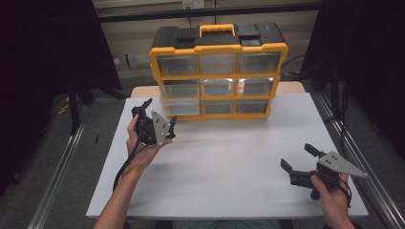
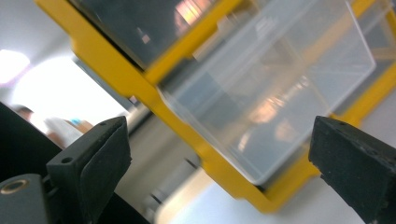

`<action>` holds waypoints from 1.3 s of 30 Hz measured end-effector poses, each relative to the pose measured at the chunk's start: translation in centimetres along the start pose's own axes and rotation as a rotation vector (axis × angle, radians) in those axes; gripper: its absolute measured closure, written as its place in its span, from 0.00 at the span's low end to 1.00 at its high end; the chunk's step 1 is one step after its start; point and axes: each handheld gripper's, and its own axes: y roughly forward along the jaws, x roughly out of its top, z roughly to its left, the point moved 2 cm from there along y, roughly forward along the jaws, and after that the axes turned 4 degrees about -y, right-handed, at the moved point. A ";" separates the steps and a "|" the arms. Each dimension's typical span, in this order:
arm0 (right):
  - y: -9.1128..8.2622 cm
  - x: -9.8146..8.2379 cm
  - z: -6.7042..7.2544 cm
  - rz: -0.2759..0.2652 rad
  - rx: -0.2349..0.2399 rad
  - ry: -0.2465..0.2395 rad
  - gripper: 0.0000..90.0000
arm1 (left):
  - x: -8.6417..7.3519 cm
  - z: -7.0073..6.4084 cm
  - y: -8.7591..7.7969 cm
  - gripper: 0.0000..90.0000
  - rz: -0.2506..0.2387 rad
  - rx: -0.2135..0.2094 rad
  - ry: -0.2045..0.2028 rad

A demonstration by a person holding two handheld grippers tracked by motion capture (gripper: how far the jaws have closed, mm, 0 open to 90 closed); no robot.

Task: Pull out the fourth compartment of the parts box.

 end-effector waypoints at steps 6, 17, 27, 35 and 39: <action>0.5 -0.1 0.1 0.013 0.015 -0.004 0.00 | -0.6 0.4 0.0 0.06 0.041 -0.138 -0.244; 0.7 -0.2 0.2 0.031 0.016 -0.003 0.00 | -2.8 -0.8 -0.5 0.04 0.084 -0.125 -0.594; 0.6 -0.3 0.3 0.047 0.030 -0.007 0.00 | -2.9 -2.9 -4.0 0.04 -0.014 -0.134 -0.697; 0.7 -0.3 0.1 0.048 0.010 0.000 0.00 | -3.9 -2.5 -6.3 0.05 -0.007 -0.168 -0.777; 0.6 -0.3 0.1 0.040 0.014 0.001 0.00 | -4.5 -2.0 -7.1 0.05 -0.009 -0.159 -0.735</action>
